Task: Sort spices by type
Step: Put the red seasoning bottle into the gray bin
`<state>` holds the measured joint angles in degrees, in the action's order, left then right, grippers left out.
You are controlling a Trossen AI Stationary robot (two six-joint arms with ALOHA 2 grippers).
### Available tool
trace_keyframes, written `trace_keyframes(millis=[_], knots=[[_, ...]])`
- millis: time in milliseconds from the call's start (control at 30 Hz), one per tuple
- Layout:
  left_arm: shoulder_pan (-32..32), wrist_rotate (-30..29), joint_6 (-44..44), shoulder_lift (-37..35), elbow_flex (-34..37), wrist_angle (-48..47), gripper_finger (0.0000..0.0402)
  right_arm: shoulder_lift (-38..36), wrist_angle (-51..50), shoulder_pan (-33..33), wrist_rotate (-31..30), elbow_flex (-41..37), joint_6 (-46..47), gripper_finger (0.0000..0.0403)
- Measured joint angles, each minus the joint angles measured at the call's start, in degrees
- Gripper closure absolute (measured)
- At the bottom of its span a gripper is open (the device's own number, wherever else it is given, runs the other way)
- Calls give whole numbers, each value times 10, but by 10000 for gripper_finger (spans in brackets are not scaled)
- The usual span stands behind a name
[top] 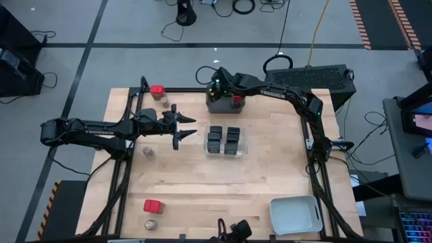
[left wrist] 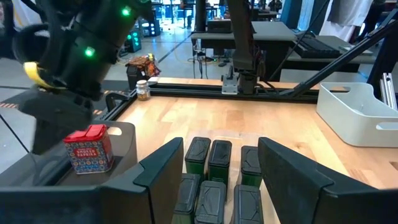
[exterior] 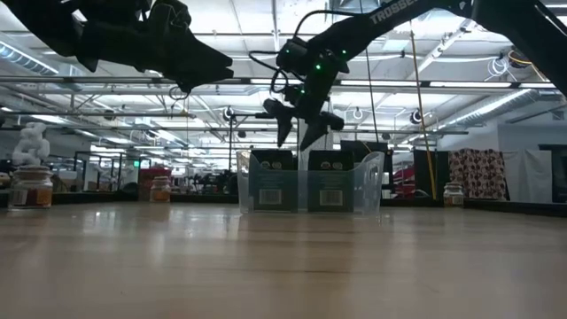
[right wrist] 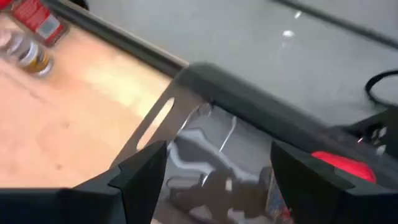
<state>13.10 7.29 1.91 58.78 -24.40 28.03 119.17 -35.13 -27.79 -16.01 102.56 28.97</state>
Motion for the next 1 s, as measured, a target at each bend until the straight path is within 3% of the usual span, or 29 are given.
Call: trace_keyframes(millis=[233,600,1000], knots=[[0,0,0,0,0,0,190,1,-42,-12,40,0,18,187],[0,0,0,0,0,0,190,11,-61,-15,42,0,12,389],[0,0,0,0,0,0,190,33,-69,-27,40,0,12,399]])
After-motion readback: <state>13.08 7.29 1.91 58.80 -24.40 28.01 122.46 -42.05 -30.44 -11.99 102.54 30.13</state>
